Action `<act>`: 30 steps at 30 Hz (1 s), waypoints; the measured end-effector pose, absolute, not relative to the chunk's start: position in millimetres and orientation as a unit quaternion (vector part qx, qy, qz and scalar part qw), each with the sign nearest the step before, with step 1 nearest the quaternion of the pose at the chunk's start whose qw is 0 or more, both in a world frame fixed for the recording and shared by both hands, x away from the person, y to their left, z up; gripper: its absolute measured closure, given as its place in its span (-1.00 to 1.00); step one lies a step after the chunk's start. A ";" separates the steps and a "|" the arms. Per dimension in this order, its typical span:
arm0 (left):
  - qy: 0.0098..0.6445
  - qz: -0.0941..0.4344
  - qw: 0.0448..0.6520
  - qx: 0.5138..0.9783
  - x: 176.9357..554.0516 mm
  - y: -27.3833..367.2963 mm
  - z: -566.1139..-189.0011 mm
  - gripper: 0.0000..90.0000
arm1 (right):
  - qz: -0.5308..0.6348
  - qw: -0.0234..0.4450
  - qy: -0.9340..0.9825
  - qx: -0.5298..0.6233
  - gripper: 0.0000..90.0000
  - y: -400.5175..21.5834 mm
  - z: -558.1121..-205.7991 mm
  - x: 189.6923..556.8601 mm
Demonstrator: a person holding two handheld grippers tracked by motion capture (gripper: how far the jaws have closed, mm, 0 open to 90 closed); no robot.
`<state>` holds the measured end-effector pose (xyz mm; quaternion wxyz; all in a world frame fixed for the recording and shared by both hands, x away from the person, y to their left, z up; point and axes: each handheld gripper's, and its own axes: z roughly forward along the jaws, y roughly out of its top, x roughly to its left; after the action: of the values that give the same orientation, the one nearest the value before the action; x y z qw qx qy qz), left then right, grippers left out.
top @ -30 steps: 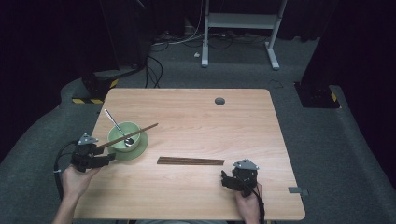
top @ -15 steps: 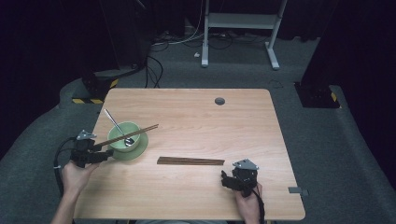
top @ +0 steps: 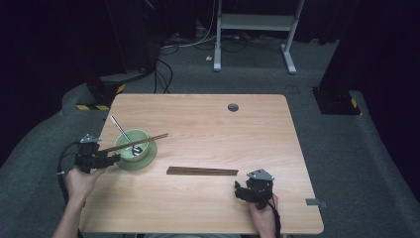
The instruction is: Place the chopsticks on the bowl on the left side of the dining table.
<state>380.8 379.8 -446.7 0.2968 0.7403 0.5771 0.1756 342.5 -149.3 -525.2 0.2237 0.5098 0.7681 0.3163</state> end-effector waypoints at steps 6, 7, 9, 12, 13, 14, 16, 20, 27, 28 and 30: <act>0.583 0.174 0.300 0.735 386.1 380.0 -447.5 -0.11 | 0.316 0.224 0.768 0.510 -0.62 -149.3 -525.2 342.5; 0.583 0.174 0.300 0.735 386.1 380.0 -447.5 -0.11 | 0.316 0.224 0.768 0.510 -0.62 -149.3 -525.2 342.5; 0.585 0.174 0.302 0.733 387.6 380.0 -447.7 -0.11 | 0.316 0.224 0.768 0.510 -0.62 -149.3 -525.2 342.5; 0.588 0.174 0.301 0.730 390.5 380.6 -447.5 -0.11 | 0.316 0.224 0.768 0.510 -0.62 -149.3 -525.2 342.5; 0.589 0.175 0.300 0.729 391.5 380.8 -447.2 -0.11 | 0.316 0.224 0.768 0.510 -0.62 -149.3 -525.2 342.5; 0.590 0.176 0.301 0.728 392.3 381.0 -447.0 -0.11 | 0.316 0.224 0.768 0.510 -0.62 -149.3 -525.2 342.5; 0.592 0.177 0.299 0.727 393.7 380.9 -446.8 -0.11 | 0.316 0.224 0.768 0.510 -0.62 -149.3 -525.2 342.5; 0.594 0.180 0.296 0.726 397.2 381.1 -447.4 -0.11 | 0.316 0.224 0.768 0.510 -0.62 -149.3 -525.2 342.5; 0.598 0.180 0.295 0.723 401.6 382.0 -447.5 -0.12 | 0.316 0.224 0.768 0.510 -0.62 -149.3 -525.2 342.5; 0.600 0.180 0.296 0.721 402.8 382.6 -447.3 -0.12 | 0.316 0.224 0.768 0.509 -0.62 -149.4 -525.2 342.6; 0.601 0.180 0.297 0.719 403.6 383.6 -447.3 -0.12 | 0.316 0.224 0.768 0.510 -0.62 -149.3 -525.2 342.5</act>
<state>403.6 383.6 -447.3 0.2971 0.7194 0.6013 0.1804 342.5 -149.3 -525.2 0.2237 0.5098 0.7681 0.3163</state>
